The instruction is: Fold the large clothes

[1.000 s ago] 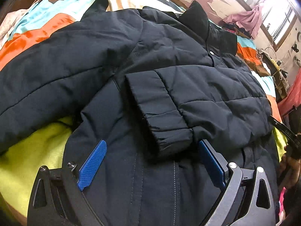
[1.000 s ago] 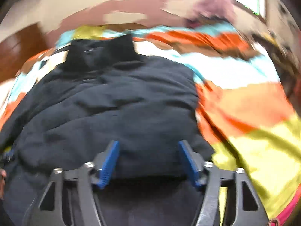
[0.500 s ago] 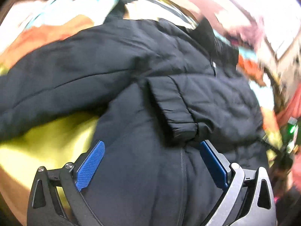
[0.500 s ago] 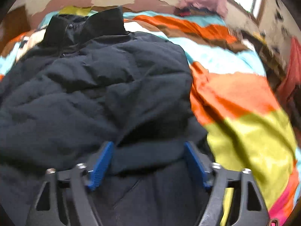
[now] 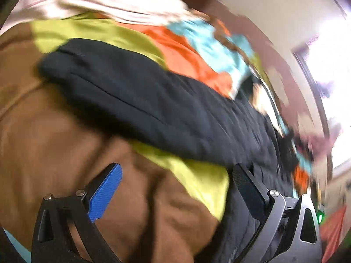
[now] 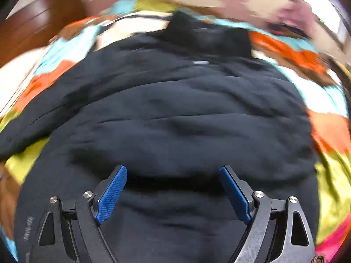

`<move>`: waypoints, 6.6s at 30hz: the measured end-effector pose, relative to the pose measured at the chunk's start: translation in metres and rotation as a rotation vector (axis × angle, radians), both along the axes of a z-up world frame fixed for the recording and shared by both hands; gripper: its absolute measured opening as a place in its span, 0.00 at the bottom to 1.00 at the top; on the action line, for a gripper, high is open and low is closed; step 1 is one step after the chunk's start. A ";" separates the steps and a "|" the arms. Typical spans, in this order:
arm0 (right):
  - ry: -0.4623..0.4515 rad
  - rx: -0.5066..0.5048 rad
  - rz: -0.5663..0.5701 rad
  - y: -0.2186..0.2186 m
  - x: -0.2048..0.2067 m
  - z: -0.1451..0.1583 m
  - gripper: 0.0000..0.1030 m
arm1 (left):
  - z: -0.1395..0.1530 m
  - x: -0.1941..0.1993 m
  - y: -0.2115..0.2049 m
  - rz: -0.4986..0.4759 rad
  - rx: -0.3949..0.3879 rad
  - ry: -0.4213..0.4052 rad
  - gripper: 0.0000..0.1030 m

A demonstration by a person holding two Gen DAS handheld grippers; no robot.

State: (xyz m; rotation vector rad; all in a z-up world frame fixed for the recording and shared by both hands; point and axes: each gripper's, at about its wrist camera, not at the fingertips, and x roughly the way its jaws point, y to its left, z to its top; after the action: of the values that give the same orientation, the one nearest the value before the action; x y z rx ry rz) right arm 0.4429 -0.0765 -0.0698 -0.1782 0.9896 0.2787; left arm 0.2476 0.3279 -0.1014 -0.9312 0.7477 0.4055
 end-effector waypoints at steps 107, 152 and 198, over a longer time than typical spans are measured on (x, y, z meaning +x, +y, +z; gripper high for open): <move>-0.160 0.222 -0.373 -0.262 0.035 0.020 0.24 | 0.029 0.171 -0.198 -0.633 0.298 -0.126 0.59; -0.227 0.303 -0.013 -0.190 0.037 -0.044 0.96 | -0.033 0.206 -0.234 -0.665 0.342 0.138 0.98; -0.246 0.434 -0.244 -0.208 0.292 0.069 0.14 | 0.092 0.458 -0.277 -0.763 0.516 -0.058 0.07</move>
State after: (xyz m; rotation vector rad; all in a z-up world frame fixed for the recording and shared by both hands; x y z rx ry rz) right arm 0.7346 -0.2849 -0.0009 0.2968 0.6788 0.2354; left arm 0.7053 0.0505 -0.0099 -0.1345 0.8317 -0.1087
